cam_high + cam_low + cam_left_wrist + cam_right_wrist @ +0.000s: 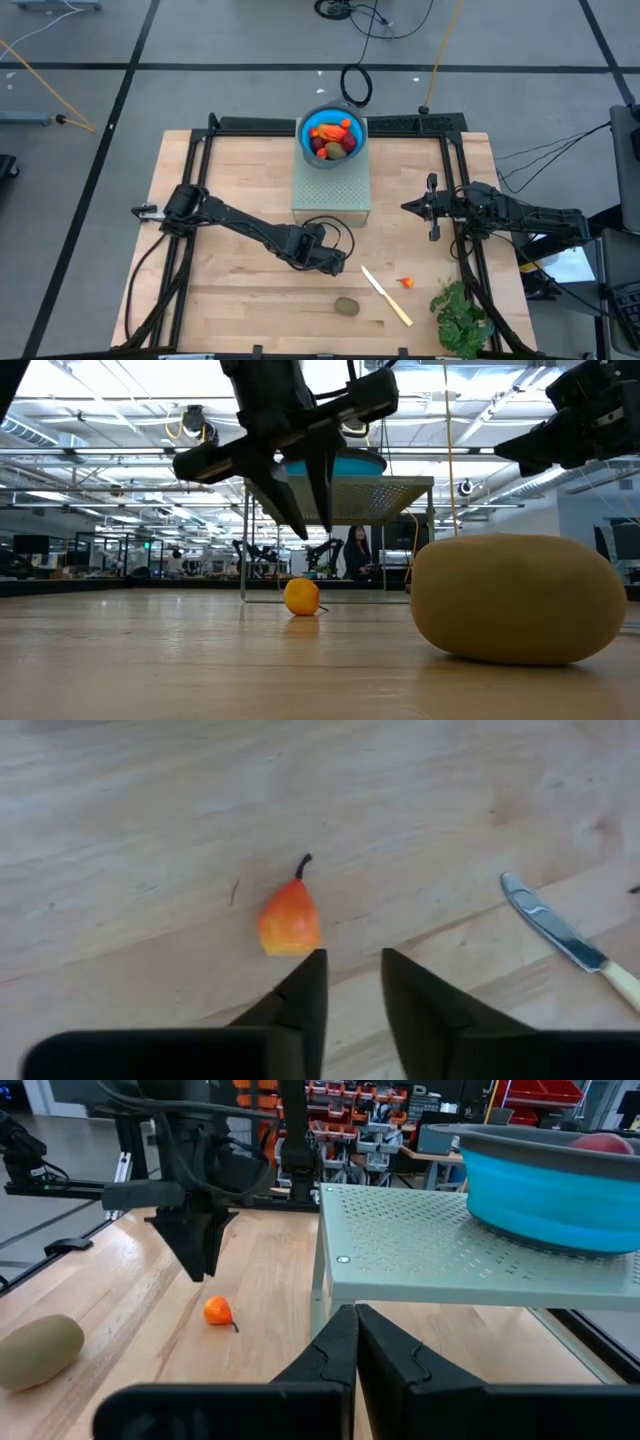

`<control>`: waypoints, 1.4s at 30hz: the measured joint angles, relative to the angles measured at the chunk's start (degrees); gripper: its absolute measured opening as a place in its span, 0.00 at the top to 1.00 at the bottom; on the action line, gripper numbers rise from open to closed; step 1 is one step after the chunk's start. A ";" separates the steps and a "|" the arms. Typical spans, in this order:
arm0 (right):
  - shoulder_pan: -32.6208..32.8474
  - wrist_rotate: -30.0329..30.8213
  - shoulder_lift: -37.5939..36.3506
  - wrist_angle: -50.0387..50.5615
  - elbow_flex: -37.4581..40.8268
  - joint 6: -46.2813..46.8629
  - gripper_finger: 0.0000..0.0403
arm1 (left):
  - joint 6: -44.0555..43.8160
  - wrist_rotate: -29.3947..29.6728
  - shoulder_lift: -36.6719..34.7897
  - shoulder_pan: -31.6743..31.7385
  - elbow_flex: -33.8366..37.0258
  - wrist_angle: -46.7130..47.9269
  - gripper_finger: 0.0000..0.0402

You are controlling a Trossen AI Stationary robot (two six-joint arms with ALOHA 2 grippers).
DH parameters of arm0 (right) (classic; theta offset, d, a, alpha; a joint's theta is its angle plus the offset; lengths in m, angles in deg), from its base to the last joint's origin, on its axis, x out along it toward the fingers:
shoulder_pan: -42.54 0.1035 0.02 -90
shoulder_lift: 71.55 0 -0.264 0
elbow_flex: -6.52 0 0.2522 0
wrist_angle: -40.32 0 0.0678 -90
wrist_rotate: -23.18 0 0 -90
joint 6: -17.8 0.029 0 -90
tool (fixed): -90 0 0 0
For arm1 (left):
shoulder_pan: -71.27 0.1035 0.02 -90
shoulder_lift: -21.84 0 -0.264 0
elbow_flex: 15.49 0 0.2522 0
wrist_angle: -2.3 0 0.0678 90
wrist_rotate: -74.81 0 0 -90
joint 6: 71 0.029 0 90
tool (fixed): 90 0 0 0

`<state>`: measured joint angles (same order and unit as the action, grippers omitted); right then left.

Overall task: Pick & Place Fruit
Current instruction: Put the peach into the blue strainer bowl on the shelf

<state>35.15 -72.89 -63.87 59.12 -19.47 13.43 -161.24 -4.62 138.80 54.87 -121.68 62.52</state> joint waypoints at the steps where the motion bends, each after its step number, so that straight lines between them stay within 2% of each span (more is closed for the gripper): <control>1: 0.00 0.00 0.00 -0.02 0.00 0.00 1.00 | 0.00 0.14 0.00 0.02 0.00 -0.02 0.72; 10: 0.00 0.00 0.00 -0.02 0.00 0.00 1.00 | -0.13 0.39 0.61 0.10 0.00 0.17 0.45; 17: 0.00 -0.02 0.00 -0.02 0.00 0.00 1.00 | -0.12 0.33 1.03 0.14 0.00 0.12 0.34; 22: 0.00 -0.02 0.00 -0.02 0.00 0.00 1.00 | -0.07 0.33 1.58 0.33 0.00 0.21 0.31; 42: 0.00 0.00 0.00 -0.02 0.02 -0.35 1.00 | 0.57 -0.85 5.79 1.34 0.00 1.82 0.31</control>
<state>35.15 -72.89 -63.87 59.10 -19.45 13.09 -160.67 -5.47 144.59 56.21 -121.68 64.34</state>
